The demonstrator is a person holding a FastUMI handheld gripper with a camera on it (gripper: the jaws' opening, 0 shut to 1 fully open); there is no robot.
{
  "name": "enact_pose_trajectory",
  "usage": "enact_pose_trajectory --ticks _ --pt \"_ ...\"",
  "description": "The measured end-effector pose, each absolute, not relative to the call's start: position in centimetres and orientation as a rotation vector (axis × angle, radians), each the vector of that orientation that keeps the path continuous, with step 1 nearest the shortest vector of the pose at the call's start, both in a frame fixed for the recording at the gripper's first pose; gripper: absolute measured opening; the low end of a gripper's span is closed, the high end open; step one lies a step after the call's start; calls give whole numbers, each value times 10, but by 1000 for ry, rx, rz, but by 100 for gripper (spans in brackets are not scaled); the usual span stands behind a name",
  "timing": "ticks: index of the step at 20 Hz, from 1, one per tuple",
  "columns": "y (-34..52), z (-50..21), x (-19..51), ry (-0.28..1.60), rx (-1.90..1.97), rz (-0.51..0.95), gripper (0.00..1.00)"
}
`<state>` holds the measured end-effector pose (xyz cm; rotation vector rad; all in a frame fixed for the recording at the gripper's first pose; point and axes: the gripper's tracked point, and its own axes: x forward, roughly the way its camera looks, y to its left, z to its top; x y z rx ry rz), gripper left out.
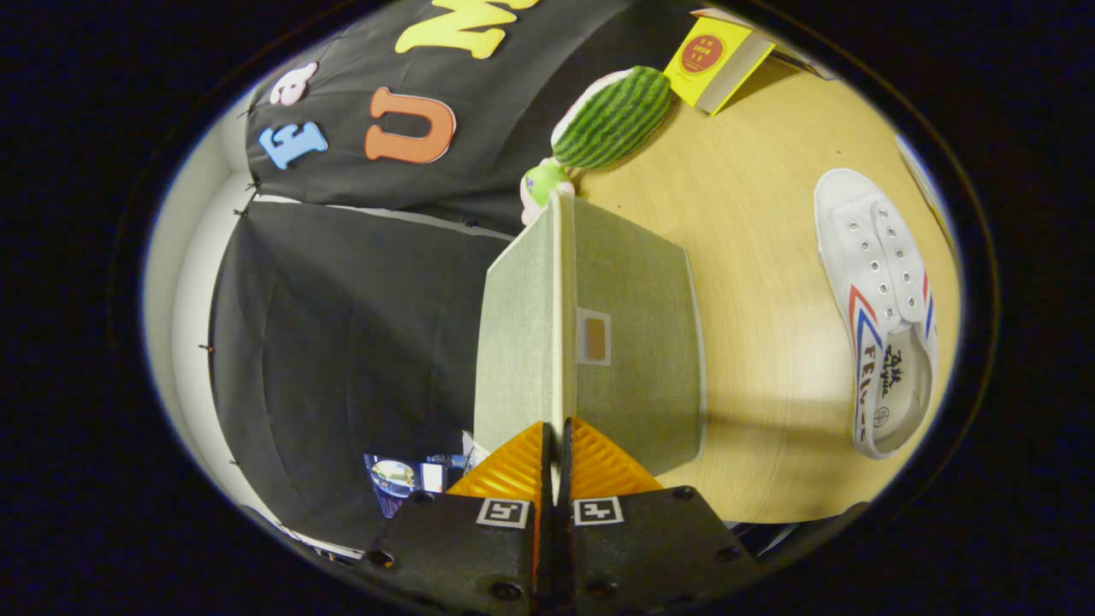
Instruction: Open the storage box then place both shoes into the box .Put the left shoe in first, then the right shoe, with the right side of both shoes facing outward in a uniform manner.
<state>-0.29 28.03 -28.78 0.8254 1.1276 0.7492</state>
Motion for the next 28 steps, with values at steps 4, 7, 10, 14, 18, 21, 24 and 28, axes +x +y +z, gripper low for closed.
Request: enact_pose_trajectory --ticks 4,7,10,14,18,21,24,28 --pt "293 -250 -4 1101 826 815 5" --pt "310 -218 -5 1083 801 862 5" --pt "338 -181 -5 1047 765 914 5" --pt "384 -150 -8 990 615 985 5" --pt "440 -140 -9 919 404 1021 6" --pt "476 -138 -20 875 280 1042 6" --pt "498 -138 -16 811 192 1029 16" --pt "500 -131 -4 722 125 971 48"
